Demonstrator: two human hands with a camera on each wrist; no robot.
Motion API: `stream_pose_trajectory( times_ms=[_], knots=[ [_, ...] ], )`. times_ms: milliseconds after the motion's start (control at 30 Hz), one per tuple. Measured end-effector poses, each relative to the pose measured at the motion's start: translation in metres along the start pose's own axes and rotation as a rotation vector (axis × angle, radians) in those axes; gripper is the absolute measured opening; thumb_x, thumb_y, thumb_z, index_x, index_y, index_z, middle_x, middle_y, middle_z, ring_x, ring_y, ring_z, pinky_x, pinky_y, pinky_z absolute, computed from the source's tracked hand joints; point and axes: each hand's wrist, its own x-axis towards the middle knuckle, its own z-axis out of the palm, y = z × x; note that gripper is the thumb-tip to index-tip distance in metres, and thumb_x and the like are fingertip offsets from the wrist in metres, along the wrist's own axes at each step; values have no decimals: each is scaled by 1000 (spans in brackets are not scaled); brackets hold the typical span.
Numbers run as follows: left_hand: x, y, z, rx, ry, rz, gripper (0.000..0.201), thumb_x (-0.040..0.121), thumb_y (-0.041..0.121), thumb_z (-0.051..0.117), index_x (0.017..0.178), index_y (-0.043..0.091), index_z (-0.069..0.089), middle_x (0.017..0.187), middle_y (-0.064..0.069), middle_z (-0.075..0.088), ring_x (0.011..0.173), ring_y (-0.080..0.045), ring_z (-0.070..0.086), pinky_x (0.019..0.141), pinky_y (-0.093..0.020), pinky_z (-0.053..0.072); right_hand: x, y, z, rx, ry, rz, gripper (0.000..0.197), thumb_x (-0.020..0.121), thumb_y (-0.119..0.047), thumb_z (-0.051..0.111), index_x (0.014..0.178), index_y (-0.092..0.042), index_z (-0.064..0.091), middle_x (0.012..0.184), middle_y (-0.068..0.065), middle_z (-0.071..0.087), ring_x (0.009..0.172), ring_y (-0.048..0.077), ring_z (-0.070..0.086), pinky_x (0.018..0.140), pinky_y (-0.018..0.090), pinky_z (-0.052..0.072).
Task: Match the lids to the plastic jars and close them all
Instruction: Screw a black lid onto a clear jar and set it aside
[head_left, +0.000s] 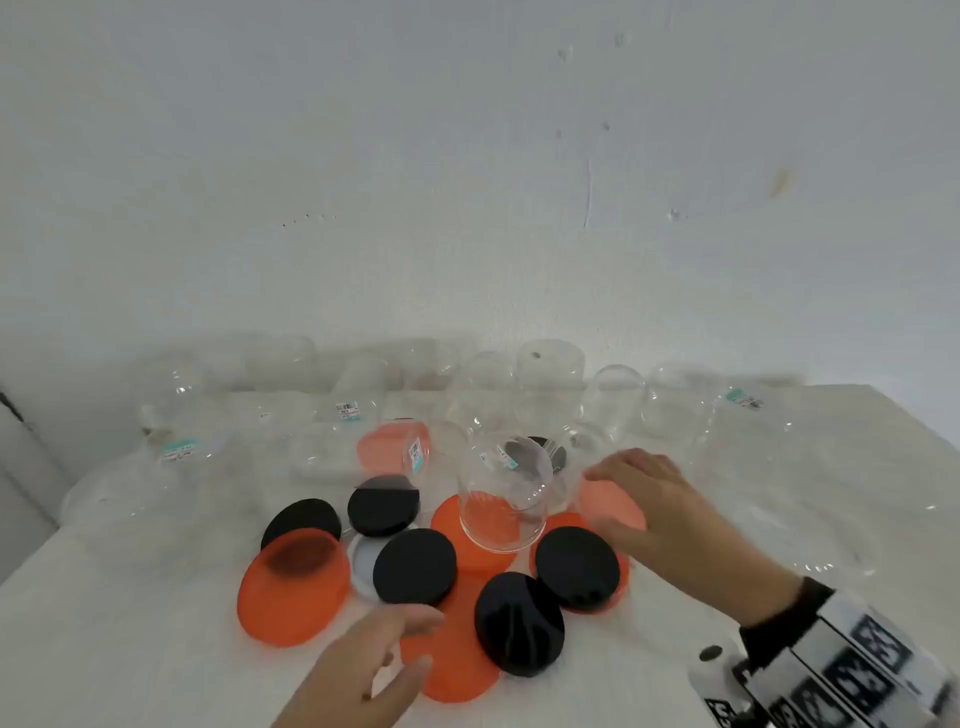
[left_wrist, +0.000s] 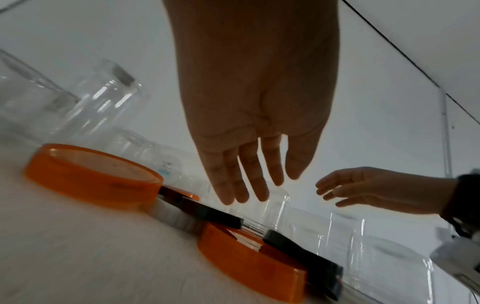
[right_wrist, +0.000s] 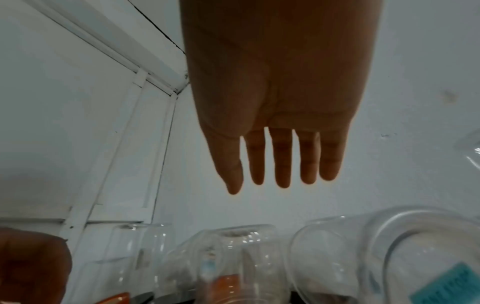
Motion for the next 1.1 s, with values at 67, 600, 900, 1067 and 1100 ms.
stream_pose_trajectory(
  times_ms=[67, 600, 900, 1067, 1100],
  knots=[
    [13, 0, 0, 104, 170, 40, 30, 94, 31, 56, 111, 51, 41, 120, 32, 50, 111, 24, 40, 91, -2, 35, 17, 9, 1, -39, 22, 78, 48, 89, -30, 63, 134, -25, 50, 129, -9, 45, 125, 13, 34, 101, 21, 30],
    [81, 18, 44, 611, -226, 187, 92, 81, 58, 61, 151, 30, 10, 157, 7, 5, 143, -12, 10, 116, -30, 14, 65, 44, 26, -91, -235, 442, 98, 72, -58, 71, 145, -27, 14, 127, 10, 41, 119, 36, 42, 83, 40, 38],
    [80, 21, 46, 607, -168, 121, 85, 81, 57, 60, 149, 29, 15, 152, 8, 18, 138, -13, 21, 112, -27, 21, 47, 41, 17, 41, -113, 498, 107, 71, -49, 71, 151, -23, 4, 134, 12, 37, 124, 35, 40, 92, 41, 40],
    [70, 25, 39, 526, -147, 54, 84, 80, 59, 60, 147, 32, 18, 150, 14, 19, 138, -8, 20, 113, -26, 23, 24, 38, 6, 215, -51, 488, 109, 66, -41, 78, 148, -19, 11, 118, 1, 29, 118, 27, 40, 85, 33, 38],
    [67, 27, 37, 496, -141, 45, 84, 79, 60, 60, 147, 33, 19, 149, 15, 20, 136, -5, 22, 113, -26, 25, 19, 38, 4, 247, -46, 492, 109, 64, -39, 80, 148, -18, 13, 120, 0, 29, 116, 25, 41, 84, 32, 38]
  ],
)
